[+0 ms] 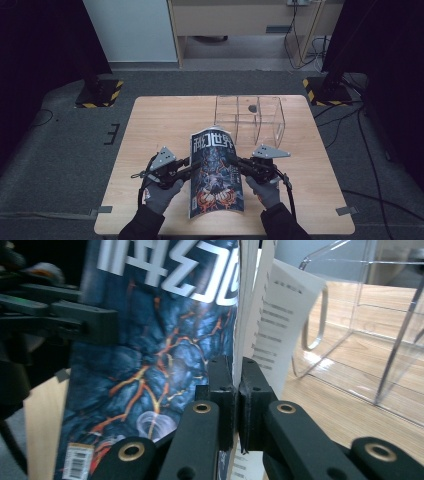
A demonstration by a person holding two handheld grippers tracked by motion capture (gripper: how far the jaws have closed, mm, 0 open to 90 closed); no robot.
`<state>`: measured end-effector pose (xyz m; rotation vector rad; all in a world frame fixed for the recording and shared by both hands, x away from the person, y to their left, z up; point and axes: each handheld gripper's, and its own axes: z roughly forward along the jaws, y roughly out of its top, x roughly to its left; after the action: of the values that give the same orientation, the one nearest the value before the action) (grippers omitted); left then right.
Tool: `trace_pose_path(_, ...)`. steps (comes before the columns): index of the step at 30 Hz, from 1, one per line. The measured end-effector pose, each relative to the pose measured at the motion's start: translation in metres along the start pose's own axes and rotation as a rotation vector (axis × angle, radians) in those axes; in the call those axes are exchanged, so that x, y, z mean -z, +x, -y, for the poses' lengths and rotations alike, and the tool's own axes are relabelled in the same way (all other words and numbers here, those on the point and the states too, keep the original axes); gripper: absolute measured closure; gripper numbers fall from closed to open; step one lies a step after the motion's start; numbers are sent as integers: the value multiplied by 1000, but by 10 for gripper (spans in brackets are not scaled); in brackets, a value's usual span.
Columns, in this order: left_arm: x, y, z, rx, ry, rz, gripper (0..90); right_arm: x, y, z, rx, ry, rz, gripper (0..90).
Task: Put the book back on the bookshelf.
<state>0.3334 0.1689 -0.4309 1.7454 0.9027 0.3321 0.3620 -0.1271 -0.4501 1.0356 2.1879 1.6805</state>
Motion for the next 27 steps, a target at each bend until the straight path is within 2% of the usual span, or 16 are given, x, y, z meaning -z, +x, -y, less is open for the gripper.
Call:
trace_pose_path(3,-4,1,0,9,7,-9,598,1,0,0,7,-2,-8,869)
trace_pose_path(6,-12,9,4,33,23,-24,536,2,1,1,21,-3,-18,870)
trace_pose_path(9,-16,15,5,53,38,-14,503,2,1,1,25,1,-27,870)
trace_pose_path(10,-20,20,7,70,47,2,480,1,1,2,33,8,-26,870)
trace_pose_path(13,-26,26,8,84,62,4,454,2,1,2,39,8,-33,870)
trace_pose_path(15,-30,28,7,78,76,6,444,2,1,2,40,10,-31,870)
trace_pose_path(19,-37,31,3,69,63,18,415,4,-2,4,35,11,-39,870)
trace_pose_path(21,-42,32,1,79,61,36,390,4,-2,5,31,14,-45,870)
trace_pose_path(24,-49,33,1,69,80,37,377,4,-3,6,35,20,-42,870)
trace_pose_path(27,-52,35,0,84,84,49,361,4,-4,6,38,28,-41,870)
